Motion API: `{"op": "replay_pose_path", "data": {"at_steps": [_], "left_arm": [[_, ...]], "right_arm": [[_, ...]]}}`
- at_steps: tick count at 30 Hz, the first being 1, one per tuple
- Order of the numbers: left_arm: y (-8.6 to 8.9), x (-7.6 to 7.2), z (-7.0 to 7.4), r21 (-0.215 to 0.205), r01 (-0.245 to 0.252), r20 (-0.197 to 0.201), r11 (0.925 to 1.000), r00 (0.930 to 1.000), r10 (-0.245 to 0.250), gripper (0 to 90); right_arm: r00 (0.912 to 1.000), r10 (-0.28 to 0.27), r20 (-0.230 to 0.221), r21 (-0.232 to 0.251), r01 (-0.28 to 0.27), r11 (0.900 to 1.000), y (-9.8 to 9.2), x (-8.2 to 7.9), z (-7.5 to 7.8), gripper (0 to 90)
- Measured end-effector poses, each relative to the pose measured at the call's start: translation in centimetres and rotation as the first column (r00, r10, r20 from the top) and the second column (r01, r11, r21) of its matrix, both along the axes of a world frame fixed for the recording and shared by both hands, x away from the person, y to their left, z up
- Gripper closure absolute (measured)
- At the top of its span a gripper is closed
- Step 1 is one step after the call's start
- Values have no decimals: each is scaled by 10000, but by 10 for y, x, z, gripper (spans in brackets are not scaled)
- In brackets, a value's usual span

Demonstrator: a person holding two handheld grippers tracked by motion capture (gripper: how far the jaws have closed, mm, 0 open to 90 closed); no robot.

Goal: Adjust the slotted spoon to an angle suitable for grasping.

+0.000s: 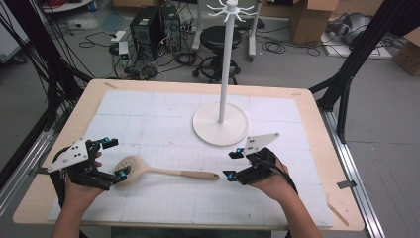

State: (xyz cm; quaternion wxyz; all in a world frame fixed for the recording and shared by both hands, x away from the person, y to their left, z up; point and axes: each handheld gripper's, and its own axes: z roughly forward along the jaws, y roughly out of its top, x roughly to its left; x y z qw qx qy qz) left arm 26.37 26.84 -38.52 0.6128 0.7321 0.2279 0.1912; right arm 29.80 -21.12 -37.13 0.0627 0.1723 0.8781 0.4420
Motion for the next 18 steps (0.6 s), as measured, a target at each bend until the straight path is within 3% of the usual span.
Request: {"op": "replay_pose_path", "data": {"at_steps": [4, 7, 8, 11, 12, 13, 18], "left_arm": [[-1, 0, 0, 14, 43, -9, 10000, 10000, -43, 17], [-1, 0, 0, 22, 68, -19, 10000, 10000, -68, 17], [-1, -1, 0, 15, 78, -14, 10000, 10000, -78, 17], [-1, 0, 0, -25, 111, 16, 9999, 9999, -111, 17], [-1, 0, 0, -53, 139, 21, 9999, 9999, -139, 17], [-1, 0, 0, -58, 168, 24, 9998, 9999, -168, 17], [-3, 3, -1, 23, 266, -55, 9996, 9996, -266, 17]], "right_arm": [[9977, -664, 152, 961, 647, 9933, -26, -11, -4, 291], [9930, -1168, 155, 1511, 1132, 9820, -42, -16, -6, 258], [9902, -1388, 172, 1874, 1331, 9732, -49, -19, -6, 241], [9863, -1623, 289, 2060, 1530, 9665, -54, -22, -7, 208], [9823, -1832, 387, 2335, 1694, 9575, -61, -24, -9, 189], [9823, -1832, 387, 2335, 1694, 9575, -61, -24, -9, 189], [9769, -2116, 280, 3070, 1931, 9319, -78, -22, -11, 156]]}}
